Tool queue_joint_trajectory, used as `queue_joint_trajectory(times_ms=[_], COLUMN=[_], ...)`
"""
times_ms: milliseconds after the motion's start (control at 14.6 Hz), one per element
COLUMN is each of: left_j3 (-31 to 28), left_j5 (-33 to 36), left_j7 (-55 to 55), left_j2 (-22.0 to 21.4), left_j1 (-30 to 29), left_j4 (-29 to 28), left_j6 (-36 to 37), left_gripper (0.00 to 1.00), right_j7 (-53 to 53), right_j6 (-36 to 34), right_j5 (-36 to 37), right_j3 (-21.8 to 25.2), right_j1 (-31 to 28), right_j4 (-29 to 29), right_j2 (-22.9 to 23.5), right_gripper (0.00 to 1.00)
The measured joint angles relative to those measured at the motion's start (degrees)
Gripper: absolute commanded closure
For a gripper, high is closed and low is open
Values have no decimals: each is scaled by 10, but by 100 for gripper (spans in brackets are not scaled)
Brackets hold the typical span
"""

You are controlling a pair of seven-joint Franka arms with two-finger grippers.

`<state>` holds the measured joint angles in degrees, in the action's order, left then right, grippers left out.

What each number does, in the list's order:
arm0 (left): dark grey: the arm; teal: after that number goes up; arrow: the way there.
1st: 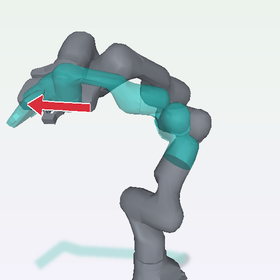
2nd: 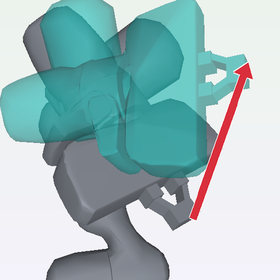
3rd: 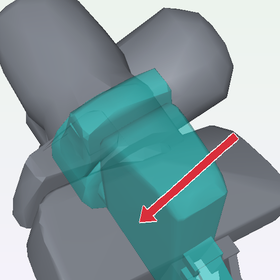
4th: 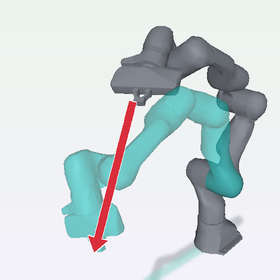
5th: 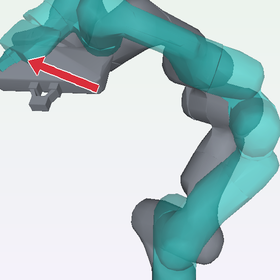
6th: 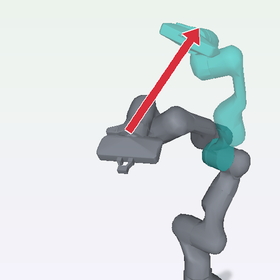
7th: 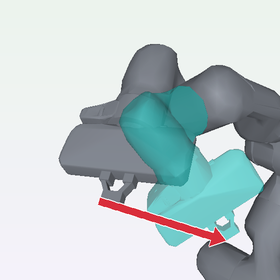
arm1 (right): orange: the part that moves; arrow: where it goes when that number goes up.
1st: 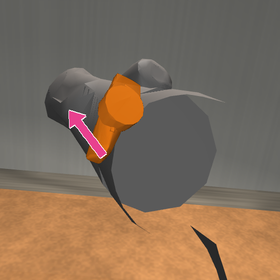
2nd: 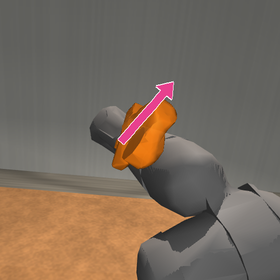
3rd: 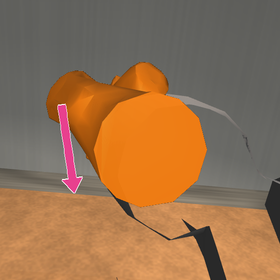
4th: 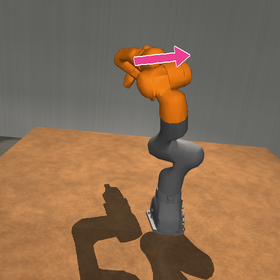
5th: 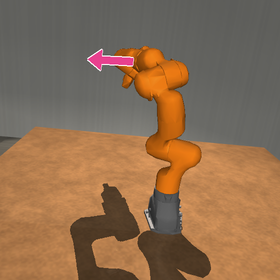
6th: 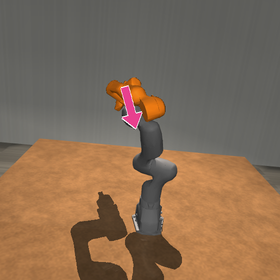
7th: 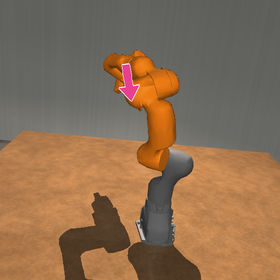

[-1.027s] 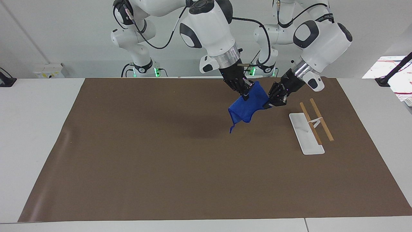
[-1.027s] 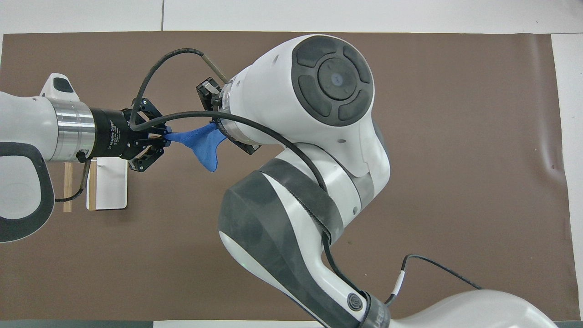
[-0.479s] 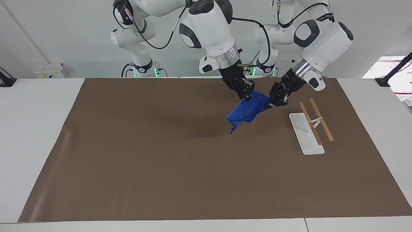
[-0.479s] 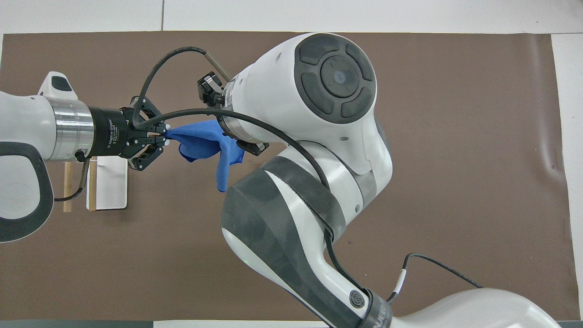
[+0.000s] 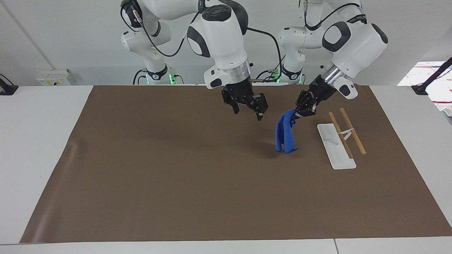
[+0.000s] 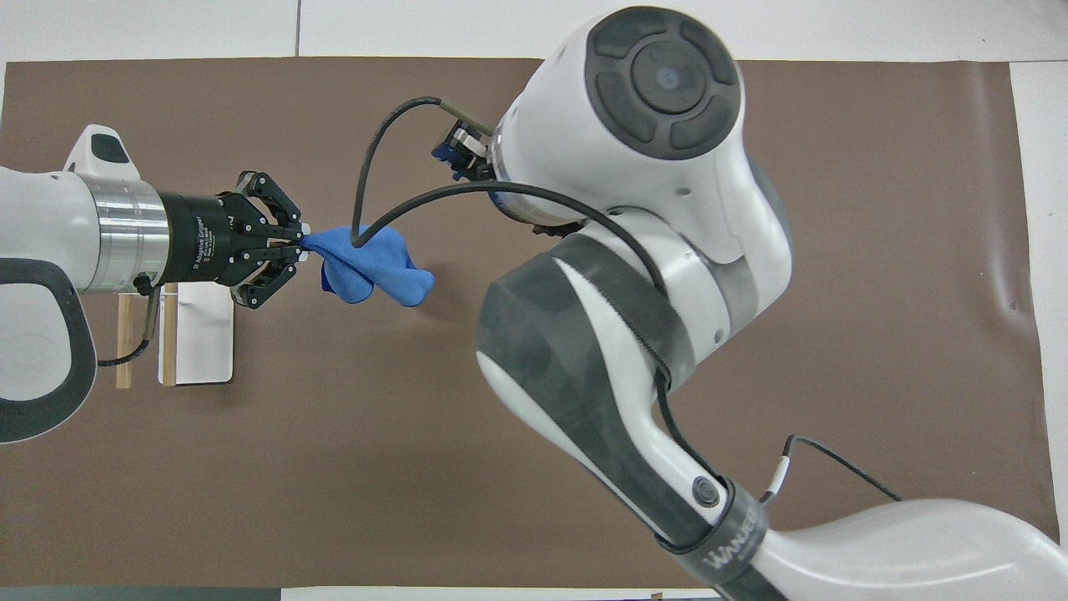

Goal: Right arm passes towel to left arm to hang
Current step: 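Release the towel from the right gripper and withdraw it to rest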

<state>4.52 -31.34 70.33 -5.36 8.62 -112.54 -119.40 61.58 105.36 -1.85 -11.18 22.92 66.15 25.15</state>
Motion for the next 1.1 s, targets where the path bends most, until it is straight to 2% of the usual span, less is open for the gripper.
queue_joint_trajectory(times_ms=[274,616,822,1096], left_j3=[2,1,-2,-4], left_j5=[147,303,357,368], left_j7=[-91,-215,-322,-447], left_j2=[0,0,0,1], left_j1=[2,-2,-30,-82], left_j4=[20,20,18,2], left_j6=[1,0,-14,-53], left_gripper=[100,100,100,100], right_j7=[-199,-338,-410,-522], right_j6=[-88,-177,-239,-304], right_j5=[52,58,57,57], right_j3=[1,2,2,6], right_j1=[-79,-184,-242,-322], right_j4=[-1,-2,-3,12], right_j2=[-10,-35,-66,-115], right_gripper=[0,0,0,0])
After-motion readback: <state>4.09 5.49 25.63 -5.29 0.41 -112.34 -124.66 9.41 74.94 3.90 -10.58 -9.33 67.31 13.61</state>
